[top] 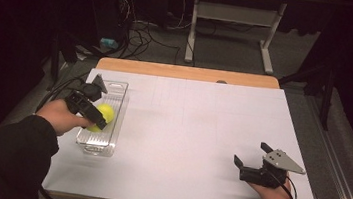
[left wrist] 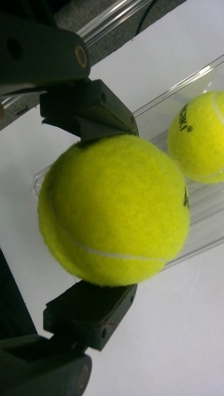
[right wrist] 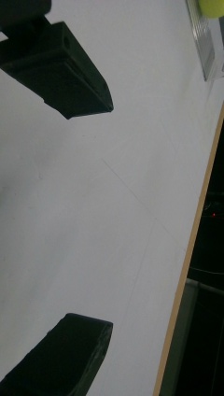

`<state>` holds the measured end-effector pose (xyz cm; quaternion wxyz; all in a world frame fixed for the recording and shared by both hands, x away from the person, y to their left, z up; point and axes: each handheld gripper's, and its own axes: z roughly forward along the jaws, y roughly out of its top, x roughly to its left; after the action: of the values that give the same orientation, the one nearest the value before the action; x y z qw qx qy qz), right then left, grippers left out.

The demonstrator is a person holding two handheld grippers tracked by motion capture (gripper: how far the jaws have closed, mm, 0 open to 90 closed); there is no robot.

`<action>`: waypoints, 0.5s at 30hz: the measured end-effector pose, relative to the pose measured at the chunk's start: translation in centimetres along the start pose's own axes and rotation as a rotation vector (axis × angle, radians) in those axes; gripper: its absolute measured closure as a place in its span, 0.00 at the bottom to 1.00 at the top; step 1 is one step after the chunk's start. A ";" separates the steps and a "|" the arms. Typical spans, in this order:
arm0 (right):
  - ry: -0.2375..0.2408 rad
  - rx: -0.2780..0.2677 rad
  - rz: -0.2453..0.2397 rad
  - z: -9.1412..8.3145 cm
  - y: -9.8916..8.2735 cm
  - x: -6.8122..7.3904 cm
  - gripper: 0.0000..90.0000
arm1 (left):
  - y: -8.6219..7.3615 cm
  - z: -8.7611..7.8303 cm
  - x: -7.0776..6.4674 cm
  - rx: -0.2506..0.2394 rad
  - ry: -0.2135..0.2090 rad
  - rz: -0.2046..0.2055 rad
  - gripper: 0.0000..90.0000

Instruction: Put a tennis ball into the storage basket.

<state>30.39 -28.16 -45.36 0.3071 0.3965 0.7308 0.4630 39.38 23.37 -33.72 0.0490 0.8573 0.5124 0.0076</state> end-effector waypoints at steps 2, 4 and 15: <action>0.002 0.002 0.001 0.0 0.0 0.0 0.00 | -0.1 0.5 0.1 0.008 0.000 -0.004 0.30; 0.003 0.002 0.001 0.1 -0.1 0.0 0.00 | -0.1 1.2 0.2 0.018 -0.005 -0.006 0.30; 0.000 0.008 -0.002 0.1 -0.1 0.1 0.00 | -0.1 1.5 0.3 -0.023 -0.017 0.006 0.06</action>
<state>30.42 -28.03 -45.51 0.3059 0.3969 0.7331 0.4598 39.53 23.59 -35.18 0.0630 0.8583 0.5092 0.0063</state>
